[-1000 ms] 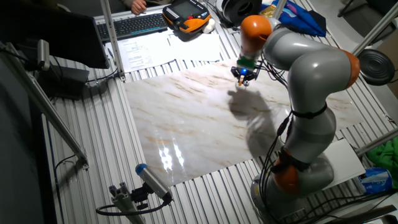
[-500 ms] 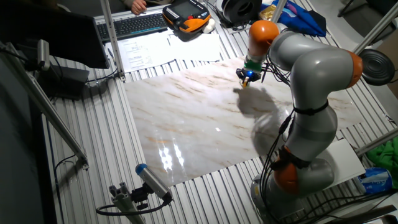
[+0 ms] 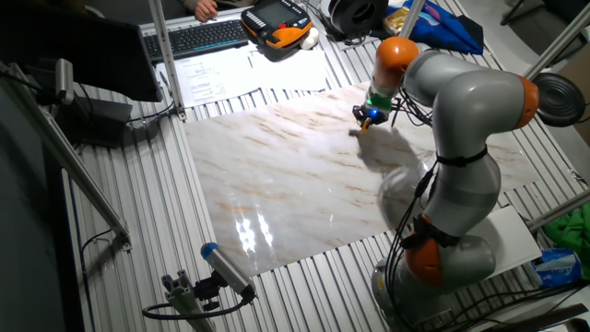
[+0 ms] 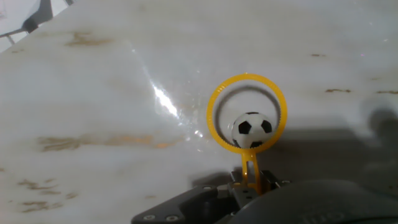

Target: Attach the bubble ring to the ball

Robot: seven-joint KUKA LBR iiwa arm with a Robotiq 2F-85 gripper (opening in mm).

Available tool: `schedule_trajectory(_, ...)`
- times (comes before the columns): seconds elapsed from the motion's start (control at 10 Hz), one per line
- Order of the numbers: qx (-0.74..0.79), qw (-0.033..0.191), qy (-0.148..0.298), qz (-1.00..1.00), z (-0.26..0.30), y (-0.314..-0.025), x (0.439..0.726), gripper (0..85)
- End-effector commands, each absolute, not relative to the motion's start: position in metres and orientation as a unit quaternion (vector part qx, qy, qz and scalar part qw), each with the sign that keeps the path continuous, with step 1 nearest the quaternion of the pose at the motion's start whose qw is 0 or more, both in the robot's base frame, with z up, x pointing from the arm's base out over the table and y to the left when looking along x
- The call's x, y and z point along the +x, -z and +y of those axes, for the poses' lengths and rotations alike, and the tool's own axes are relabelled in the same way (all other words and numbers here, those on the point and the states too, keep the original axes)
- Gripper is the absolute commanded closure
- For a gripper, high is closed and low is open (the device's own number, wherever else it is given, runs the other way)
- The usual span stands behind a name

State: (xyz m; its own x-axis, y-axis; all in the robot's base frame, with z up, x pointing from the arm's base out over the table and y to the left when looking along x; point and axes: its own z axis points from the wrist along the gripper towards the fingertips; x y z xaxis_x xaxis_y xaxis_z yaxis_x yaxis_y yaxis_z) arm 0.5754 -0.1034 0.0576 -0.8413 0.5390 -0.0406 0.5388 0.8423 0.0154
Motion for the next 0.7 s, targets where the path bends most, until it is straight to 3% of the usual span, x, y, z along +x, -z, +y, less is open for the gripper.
schedule_trajectory(0.0,0.280,0.020,-0.003,0.960,-0.1037,-0.0554,0.5755,85.0)
schedule_trajectory(0.6,0.283,0.019,-0.006,0.959,-0.1012,-0.0467,0.5712,85.0)
